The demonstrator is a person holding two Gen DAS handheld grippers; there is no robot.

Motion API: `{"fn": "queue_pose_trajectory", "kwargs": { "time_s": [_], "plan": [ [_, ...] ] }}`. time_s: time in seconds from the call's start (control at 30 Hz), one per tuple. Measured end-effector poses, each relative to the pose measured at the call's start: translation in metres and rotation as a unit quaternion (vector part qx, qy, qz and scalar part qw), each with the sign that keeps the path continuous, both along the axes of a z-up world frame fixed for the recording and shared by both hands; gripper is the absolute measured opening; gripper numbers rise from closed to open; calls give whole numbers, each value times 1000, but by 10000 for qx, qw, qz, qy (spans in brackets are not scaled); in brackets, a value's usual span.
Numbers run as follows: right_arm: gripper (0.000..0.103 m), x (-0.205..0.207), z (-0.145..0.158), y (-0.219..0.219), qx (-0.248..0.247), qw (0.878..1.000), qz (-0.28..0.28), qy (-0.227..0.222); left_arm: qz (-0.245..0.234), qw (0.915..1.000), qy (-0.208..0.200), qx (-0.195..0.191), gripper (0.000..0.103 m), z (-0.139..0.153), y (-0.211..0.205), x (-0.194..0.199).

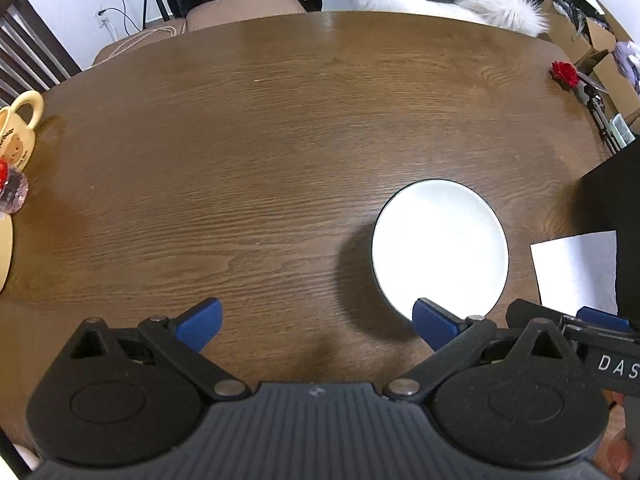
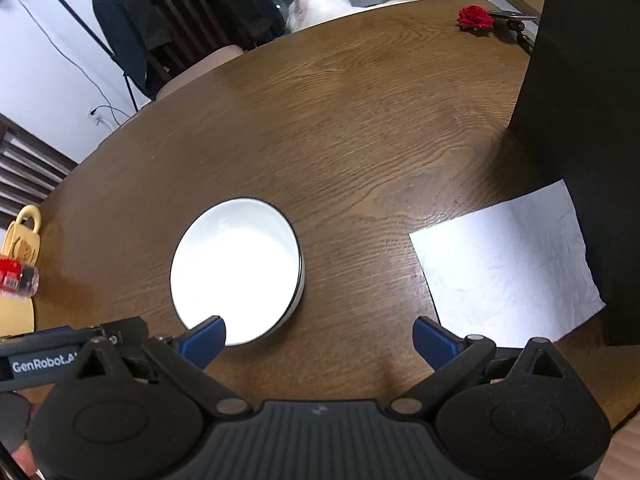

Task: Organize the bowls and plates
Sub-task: 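Close both tools on the rim of the small white bowl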

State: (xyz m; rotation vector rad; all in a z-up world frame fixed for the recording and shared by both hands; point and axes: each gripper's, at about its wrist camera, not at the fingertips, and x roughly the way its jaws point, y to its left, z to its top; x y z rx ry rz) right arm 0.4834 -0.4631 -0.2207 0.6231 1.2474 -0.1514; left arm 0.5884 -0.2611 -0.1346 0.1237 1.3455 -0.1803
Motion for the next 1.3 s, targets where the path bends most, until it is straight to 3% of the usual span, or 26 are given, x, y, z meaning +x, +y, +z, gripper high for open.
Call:
{"fn": "queue_pose_trajectory", "kwargs": {
  "time_s": [0.33,0.67,1.3],
  "plan": [
    [91,16,-18,-7,70,9999,-81,90,-35,9997,159,158,103,-20,-17,24],
    [67,32,-38,-4,162,9997,-26,181,6,9995,209,218,95,-38,-25,37],
    [30,49,-54,1,319,9994,43,131,-34,9990,433,75,43,-57,-33,45]
  ]
}}
